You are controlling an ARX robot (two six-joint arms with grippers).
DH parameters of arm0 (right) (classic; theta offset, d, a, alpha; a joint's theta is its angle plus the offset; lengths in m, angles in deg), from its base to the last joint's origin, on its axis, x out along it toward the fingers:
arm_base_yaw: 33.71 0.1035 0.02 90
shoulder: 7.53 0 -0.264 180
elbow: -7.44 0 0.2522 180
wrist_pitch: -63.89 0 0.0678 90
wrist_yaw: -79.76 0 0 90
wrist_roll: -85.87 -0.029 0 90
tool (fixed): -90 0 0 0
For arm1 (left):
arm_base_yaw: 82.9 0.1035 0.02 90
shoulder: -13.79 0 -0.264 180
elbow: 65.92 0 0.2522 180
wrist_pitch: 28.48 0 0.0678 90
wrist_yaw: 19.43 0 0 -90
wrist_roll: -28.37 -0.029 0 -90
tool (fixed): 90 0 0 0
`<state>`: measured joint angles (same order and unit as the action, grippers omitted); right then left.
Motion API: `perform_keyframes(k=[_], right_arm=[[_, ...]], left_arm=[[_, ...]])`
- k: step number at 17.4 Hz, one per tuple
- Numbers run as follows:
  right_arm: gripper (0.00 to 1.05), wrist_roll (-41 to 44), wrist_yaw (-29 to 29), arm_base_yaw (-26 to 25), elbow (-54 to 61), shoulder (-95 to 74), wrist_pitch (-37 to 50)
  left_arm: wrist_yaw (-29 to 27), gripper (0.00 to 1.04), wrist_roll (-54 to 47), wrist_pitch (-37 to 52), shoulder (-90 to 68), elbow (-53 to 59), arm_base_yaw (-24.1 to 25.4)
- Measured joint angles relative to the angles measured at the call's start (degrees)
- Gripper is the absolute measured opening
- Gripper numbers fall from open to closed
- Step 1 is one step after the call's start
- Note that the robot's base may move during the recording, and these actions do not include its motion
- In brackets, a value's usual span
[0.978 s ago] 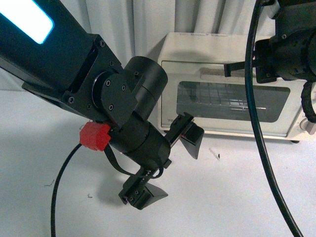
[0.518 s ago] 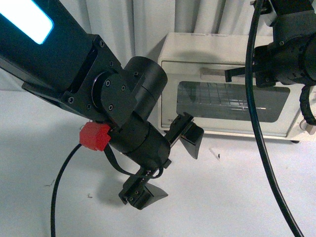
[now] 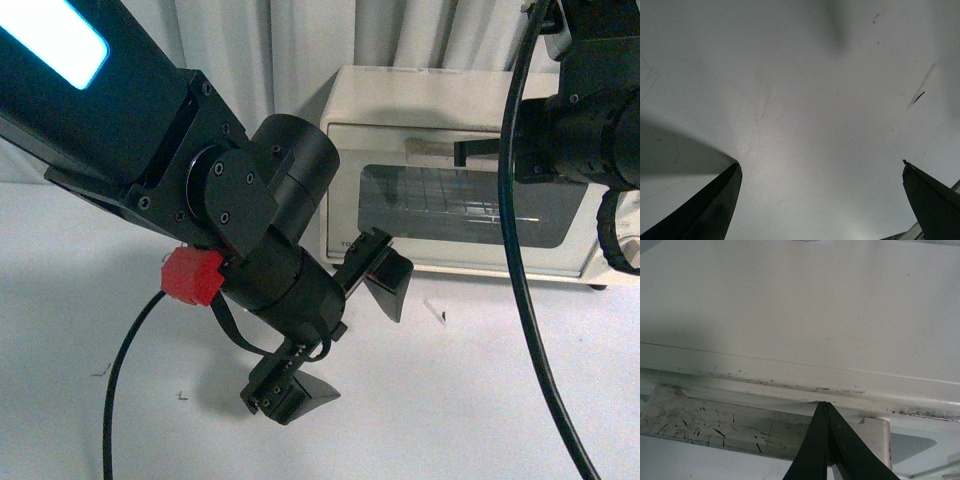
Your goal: Open oven
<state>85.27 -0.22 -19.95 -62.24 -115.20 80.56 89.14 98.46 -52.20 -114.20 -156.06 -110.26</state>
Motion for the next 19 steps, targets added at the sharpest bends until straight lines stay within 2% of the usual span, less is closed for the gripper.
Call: perform_keyframes(k=[5,13,17,19], right_arm=[[0.02,-5.01,3.85,2.54,6.75,2.99,3.56],[0.02,-7.02,10.1,6.97,23.45,11.85,7.37],[0.02,-6.6,15.85,8.59,32.41,23.61,11.91],[0.02,-3.93,18.84,8.81,38.86,34.64,8.9]], left_arm=[[-0.02,0.98,0.0,0.0,0.0,0.0,0.0],[-0.02,0.98,-0.02,-0.04,0.02,0.02,0.0],[-0.07,0.98,-0.02,-0.04,0.02,0.02,0.02],[0.04,0.98,-0.02,0.0,0.02,0.02,0.02]])
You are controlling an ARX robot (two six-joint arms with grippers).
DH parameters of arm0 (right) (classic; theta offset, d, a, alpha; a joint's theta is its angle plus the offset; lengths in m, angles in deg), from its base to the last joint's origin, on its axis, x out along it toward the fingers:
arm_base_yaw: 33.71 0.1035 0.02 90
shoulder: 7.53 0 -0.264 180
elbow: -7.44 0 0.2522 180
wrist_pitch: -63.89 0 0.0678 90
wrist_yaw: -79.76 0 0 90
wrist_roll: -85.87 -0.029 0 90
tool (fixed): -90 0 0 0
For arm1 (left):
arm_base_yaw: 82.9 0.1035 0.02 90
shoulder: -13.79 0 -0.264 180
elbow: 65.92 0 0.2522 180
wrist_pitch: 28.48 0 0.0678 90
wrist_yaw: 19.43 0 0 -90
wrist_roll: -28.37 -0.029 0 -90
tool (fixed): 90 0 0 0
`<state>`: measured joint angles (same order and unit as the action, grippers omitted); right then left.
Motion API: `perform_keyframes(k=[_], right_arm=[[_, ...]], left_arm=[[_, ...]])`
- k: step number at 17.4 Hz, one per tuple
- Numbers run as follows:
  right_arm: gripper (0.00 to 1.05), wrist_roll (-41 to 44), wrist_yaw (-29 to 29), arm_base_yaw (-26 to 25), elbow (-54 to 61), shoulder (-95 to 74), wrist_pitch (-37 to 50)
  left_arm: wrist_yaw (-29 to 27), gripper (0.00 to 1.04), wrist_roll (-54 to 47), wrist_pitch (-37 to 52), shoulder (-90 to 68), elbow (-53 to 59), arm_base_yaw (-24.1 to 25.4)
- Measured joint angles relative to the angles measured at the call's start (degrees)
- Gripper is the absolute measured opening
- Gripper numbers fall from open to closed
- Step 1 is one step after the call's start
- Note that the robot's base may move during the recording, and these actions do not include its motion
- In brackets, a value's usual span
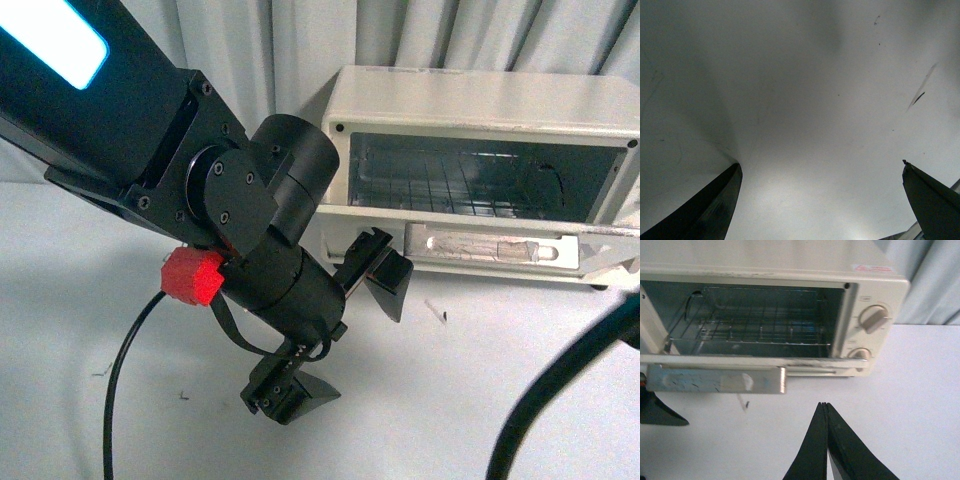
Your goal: Open oven
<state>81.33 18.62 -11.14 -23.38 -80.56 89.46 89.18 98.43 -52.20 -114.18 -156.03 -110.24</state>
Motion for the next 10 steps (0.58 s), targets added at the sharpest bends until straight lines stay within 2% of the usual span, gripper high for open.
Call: perform_keyframes(k=[2,3,4,5,6,7,8,9,10], right_arm=[[0.03,3.43,-0.94,-4.83,5.64,14.49,-7.08],[0.12,5.16,-3.3,-9.68,7.8,22.58,-11.63],[0.21,7.08,-7.3,-15.91,9.6,30.71,-16.13],[0.32,8.31,-14.16,-24.98,11.13,39.26,-20.37],[0.44,8.94,-22.75,-36.65,12.02,44.57,-19.45],[0.55,8.9,-27.98,-44.92,11.5,42.77,-18.53],[0.64,8.9,-29.75,-48.76,11.5,41.03,-19.37],[0.75,8.9,-30.21,-49.81,12.11,40.39,-19.74],[0.79,7.56,-39.98,-52.3,13.42,39.54,-11.72]], left_arm=[[-0.04,0.98,0.02,-0.07,0.0,0.0,0.0],[-0.15,0.98,0.02,-0.09,0.0,0.0,0.0],[-0.17,0.98,0.0,-0.09,0.0,0.0,0.0],[-0.2,0.98,0.0,-0.07,0.0,0.0,0.0],[-0.22,0.98,0.02,-0.07,0.0,0.0,0.0],[-0.42,0.98,0.0,-0.04,0.0,0.0,0.0],[-0.35,0.98,0.0,-0.04,0.0,0.0,0.0],[-0.02,0.98,0.02,-0.13,0.0,0.0,0.0],[-0.2,0.98,0.02,-0.04,0.0,0.0,0.04]])
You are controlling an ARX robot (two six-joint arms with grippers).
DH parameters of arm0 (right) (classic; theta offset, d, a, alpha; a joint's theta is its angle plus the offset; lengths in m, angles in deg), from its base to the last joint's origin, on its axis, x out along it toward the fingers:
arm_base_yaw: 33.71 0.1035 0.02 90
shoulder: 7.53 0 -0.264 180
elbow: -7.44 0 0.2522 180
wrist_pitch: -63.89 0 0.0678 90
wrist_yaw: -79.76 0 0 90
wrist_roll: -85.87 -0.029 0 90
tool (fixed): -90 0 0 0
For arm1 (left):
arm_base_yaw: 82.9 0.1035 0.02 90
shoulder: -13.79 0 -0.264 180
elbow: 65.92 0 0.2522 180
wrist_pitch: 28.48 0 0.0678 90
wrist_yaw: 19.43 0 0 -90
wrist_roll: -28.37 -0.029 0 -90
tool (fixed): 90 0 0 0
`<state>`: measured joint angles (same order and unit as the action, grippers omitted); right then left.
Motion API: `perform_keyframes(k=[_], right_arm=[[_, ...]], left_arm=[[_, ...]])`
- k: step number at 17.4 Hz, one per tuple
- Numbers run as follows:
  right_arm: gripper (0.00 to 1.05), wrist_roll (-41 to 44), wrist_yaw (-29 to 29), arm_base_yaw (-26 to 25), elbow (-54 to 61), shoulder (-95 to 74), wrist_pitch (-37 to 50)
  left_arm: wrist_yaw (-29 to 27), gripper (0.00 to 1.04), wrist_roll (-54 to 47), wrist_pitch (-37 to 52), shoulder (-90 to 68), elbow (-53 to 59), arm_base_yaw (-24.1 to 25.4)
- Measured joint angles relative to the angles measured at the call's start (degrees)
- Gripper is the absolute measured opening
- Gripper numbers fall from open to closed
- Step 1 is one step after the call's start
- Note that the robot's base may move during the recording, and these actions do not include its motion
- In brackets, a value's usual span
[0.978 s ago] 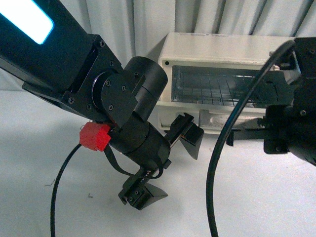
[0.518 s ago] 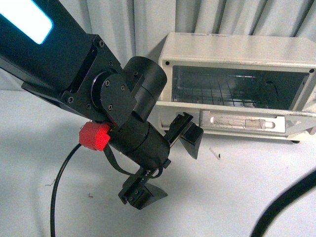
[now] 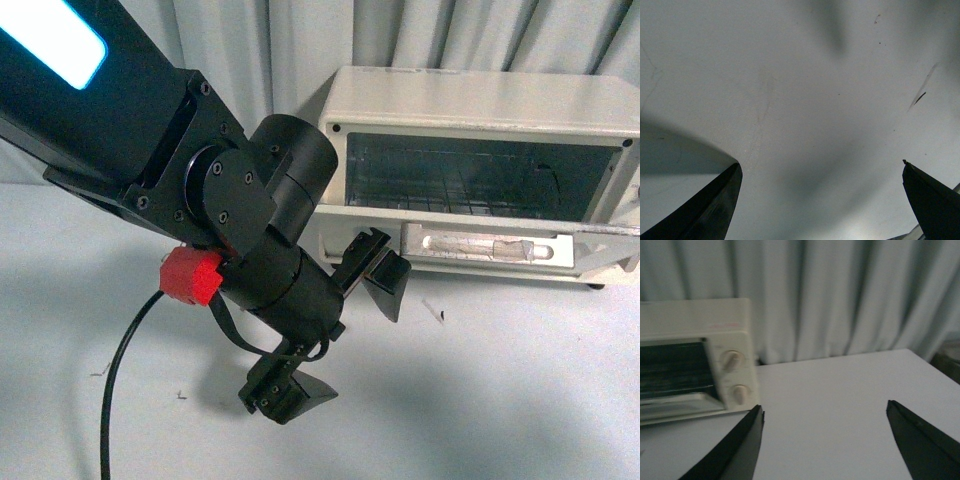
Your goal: Open oven
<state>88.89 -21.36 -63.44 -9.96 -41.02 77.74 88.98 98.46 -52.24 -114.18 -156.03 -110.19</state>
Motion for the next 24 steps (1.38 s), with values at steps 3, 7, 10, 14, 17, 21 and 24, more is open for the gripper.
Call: perform_keyframes(k=[3,7,10,14,17,21,24], right_arm=[[0.46,-1.92,-12.41,6.97,3.04,6.69,-1.68],[0.03,-2.14,-3.5,15.45,3.04,16.76,-11.08],[0.02,-2.19,1.46,20.24,3.04,21.4,-15.5],[0.02,-2.36,9.77,29.27,2.97,30.71,-27.61],[0.02,-2.43,11.13,29.73,2.97,33.24,-27.89],[0.02,-2.4,11.13,29.73,2.97,33.27,-27.85],[0.62,-2.4,11.13,29.73,2.97,33.27,-27.85]], left_arm=[[0.15,0.98,0.0,0.0,0.0,0.0,0.0],[0.04,0.98,0.0,-0.04,0.0,0.0,0.0],[0.04,0.98,0.0,-0.02,0.0,0.0,0.0],[0.09,0.98,0.0,0.0,0.0,0.0,0.0],[-0.2,0.98,-0.02,0.02,0.0,0.0,0.0],[0.04,0.98,0.0,0.0,0.0,0.0,0.0],[0.07,0.98,0.0,0.0,0.0,0.0,0.0]])
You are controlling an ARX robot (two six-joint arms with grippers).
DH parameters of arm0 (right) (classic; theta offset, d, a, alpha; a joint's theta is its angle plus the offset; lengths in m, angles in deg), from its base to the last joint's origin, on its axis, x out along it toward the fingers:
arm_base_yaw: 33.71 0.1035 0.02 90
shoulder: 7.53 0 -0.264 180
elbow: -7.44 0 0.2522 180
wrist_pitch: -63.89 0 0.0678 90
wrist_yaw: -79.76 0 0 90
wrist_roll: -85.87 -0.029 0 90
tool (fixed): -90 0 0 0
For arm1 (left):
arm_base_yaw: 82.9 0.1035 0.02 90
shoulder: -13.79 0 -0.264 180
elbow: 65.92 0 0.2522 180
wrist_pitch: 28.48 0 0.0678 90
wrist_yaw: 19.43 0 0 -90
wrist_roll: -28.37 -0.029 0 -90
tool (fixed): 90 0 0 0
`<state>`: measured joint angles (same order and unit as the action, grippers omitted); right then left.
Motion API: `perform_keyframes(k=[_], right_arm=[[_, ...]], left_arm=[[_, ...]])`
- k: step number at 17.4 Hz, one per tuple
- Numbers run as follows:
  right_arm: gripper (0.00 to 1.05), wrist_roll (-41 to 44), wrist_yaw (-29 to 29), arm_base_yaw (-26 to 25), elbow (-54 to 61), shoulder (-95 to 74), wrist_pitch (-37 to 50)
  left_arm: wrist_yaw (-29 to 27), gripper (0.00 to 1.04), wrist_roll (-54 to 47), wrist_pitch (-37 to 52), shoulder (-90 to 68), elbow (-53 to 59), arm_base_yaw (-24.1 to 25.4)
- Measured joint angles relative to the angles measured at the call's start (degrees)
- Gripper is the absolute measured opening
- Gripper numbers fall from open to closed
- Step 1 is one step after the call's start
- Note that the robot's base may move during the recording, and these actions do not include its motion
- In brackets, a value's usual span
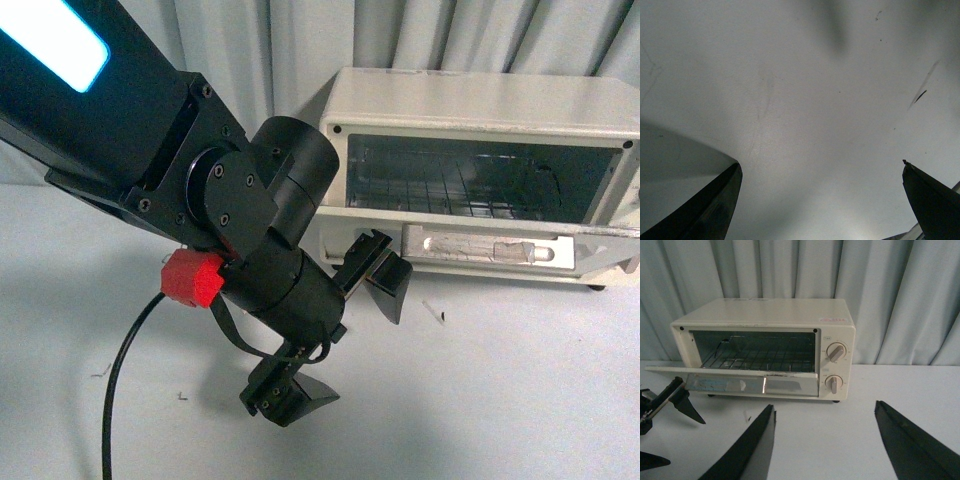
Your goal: Open oven
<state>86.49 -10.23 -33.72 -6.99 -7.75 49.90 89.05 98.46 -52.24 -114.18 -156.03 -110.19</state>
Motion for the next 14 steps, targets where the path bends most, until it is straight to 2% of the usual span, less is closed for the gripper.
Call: perform_keyframes(k=[1,2,3,6,8,11,12,14], right_arm=[[0.93,0.0,0.0,0.0,0.0,0.0,0.0],[0.98,-0.07,-0.02,0.0,0.0,0.0,0.0],[0.98,-0.07,0.0,0.0,0.0,0.0,0.0],[0.98,-0.07,0.0,0.0,0.0,0.0,0.0],[0.98,-0.07,0.0,0.0,0.0,0.0,-0.02],[0.98,-0.07,-0.09,0.0,0.0,0.0,-0.07],[0.98,-0.09,-0.11,0.0,0.0,0.0,0.02],[0.98,-0.09,-0.22,0.0,0.0,0.0,0.04]], left_arm=[[0.0,0.98,0.17,0.35,0.7,1.14,0.28],[1.66,0.98,-2.21,2.1,1.64,4.04,0.94],[2.49,0.98,-5.44,8.48,2.51,9.14,0.79],[2.45,0.98,-9.94,15.08,2.38,13.59,0.5],[0.2,0.95,-12.33,20.76,1.64,15.19,0.24],[-15.26,0.84,-23.47,46.38,-3.32,22.4,-1.36],[-20.15,0.8,-28.22,52.74,-4.57,24.79,-1.57],[-25.86,0.75,-34.95,60.0,-5.22,29.03,-1.77]])
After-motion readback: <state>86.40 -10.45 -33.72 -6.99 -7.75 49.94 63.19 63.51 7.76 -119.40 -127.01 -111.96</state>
